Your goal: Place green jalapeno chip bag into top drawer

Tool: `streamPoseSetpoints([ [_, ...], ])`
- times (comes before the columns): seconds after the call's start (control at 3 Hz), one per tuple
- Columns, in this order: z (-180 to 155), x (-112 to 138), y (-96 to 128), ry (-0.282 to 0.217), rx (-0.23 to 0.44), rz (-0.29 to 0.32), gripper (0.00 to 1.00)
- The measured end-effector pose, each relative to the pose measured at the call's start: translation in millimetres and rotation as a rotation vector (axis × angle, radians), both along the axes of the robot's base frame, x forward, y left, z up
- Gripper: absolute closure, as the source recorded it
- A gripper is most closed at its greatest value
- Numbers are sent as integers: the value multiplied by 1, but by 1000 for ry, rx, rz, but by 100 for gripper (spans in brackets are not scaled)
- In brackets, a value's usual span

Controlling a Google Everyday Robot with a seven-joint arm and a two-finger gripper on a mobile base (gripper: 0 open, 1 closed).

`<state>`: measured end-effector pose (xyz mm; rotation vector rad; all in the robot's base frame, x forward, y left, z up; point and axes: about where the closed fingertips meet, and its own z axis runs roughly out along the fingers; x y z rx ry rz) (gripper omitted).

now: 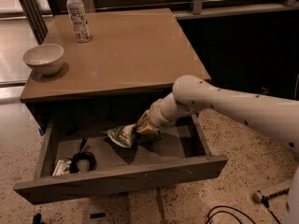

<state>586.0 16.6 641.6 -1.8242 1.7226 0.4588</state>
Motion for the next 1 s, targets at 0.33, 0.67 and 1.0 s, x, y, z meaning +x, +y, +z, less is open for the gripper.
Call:
streamPoseSetpoints([
  [0.33,-11,0,2,26,-33,20,99],
  [0.67,-11,0,2,26,-33,20,80],
  [1.0,-11,0,2,26,-33,20,57],
])
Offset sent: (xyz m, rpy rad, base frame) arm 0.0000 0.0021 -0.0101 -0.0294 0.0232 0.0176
